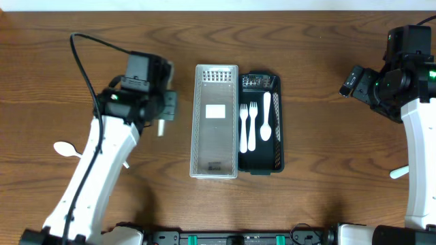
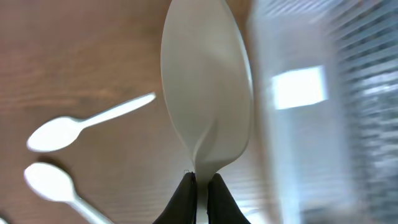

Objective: Pack container
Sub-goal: 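Carry the spoon with the left gripper into the clear basket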

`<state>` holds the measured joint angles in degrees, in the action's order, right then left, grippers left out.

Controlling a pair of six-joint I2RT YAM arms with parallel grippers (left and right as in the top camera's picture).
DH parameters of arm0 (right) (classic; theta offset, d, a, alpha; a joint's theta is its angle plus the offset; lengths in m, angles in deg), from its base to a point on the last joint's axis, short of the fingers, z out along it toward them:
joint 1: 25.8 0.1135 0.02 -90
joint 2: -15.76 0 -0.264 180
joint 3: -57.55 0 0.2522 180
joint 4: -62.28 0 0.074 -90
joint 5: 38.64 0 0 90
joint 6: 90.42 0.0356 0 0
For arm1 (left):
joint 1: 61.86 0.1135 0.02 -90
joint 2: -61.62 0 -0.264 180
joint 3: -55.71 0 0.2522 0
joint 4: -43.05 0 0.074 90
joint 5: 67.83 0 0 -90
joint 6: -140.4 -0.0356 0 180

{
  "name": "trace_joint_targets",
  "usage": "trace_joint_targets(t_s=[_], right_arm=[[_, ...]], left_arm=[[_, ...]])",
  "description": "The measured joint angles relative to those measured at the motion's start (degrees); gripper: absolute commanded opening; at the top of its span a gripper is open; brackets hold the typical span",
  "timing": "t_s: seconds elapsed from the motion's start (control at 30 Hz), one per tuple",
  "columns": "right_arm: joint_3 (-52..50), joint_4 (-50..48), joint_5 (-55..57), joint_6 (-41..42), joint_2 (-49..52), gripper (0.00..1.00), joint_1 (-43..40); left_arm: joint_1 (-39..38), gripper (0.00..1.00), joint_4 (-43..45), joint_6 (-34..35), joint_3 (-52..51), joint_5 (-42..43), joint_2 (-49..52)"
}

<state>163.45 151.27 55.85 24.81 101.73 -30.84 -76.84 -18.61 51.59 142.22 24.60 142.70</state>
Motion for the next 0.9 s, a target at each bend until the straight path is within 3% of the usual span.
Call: trace_joint_targets(t_s=[0.23,0.4,0.47,0.6,0.9], right_arm=[[0.0,0.0,0.02,0.0,0.0,0.99,0.0],[0.0,0.0,0.02,0.0,0.0,0.99,0.0],[0.0,0.0,0.02,0.0,0.0,0.99,0.0],[0.0,0.04,0.02,0.0,0.0,0.99,0.0],[0.0,0.2,0.44,-0.02,0.0,0.99,0.0]], left_arm=[[-10.14,0.06,0.57,10.64,0.31,0.66,3.08],[-15.41,0.06,2.54,13.64,0.31,0.66,8.52],[-17.25,0.27,3.69,14.36,0.31,0.7,11.26],[-18.69,0.44,4.55,15.45,0.31,1.09,16.09],[-13.62,0.51,4.5,16.11,0.35,-0.02,13.42]])
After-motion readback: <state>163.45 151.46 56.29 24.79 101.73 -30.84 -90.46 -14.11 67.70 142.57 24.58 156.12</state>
